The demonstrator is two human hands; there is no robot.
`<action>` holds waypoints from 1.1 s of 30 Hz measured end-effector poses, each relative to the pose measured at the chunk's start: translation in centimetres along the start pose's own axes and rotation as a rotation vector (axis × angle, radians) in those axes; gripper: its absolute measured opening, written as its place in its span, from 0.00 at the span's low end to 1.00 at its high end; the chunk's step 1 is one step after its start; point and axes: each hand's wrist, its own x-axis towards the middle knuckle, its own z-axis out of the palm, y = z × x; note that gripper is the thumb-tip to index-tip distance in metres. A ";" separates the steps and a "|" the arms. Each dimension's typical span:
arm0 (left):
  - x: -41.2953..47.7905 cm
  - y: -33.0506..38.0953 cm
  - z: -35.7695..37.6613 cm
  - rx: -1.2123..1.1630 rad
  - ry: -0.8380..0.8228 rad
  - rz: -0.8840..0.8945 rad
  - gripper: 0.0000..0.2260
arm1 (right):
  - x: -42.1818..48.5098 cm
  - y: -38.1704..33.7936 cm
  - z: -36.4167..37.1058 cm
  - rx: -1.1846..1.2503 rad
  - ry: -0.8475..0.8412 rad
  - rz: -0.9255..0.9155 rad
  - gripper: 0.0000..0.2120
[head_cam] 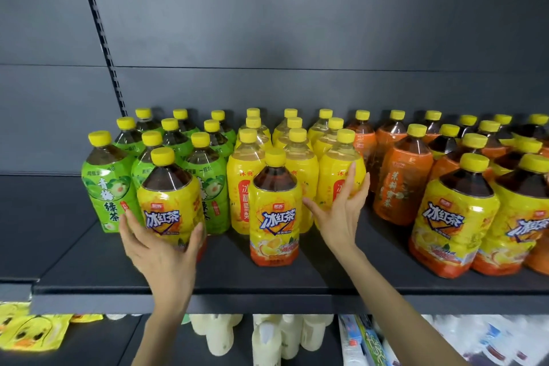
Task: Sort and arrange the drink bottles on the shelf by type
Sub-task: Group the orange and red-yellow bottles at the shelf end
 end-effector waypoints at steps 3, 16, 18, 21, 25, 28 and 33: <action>0.3 -0.2 0.1 -0.074 -0.125 -0.050 0.50 | 0.3 0.0 0.2 -0.022 0.018 0.001 0.52; 0.3 0.5 -0.5 -0.033 -0.150 -0.122 0.50 | -4.5 -1.7 -2.6 0.317 -0.193 0.021 0.35; -0.3 1.0 -0.4 -0.032 -0.190 -0.101 0.50 | -6.3 -3.5 -2.4 0.359 -0.278 -0.007 0.36; -1.1 1.6 -0.3 -0.053 -0.266 -0.062 0.50 | -7.5 -6.0 -1.6 0.384 -0.348 -0.025 0.43; -2.1 2.1 -0.3 -0.087 -0.349 0.023 0.49 | -7.6 -6.9 0.0 0.407 -0.275 0.006 0.49; -2.6 2.3 -0.1 -0.084 -0.395 0.061 0.49 | -7.6 -6.6 0.6 0.433 -0.274 0.104 0.53; -3.0 2.4 0.3 -0.086 -0.413 0.097 0.47 | -8.0 -6.4 -0.2 0.184 -0.205 0.166 0.46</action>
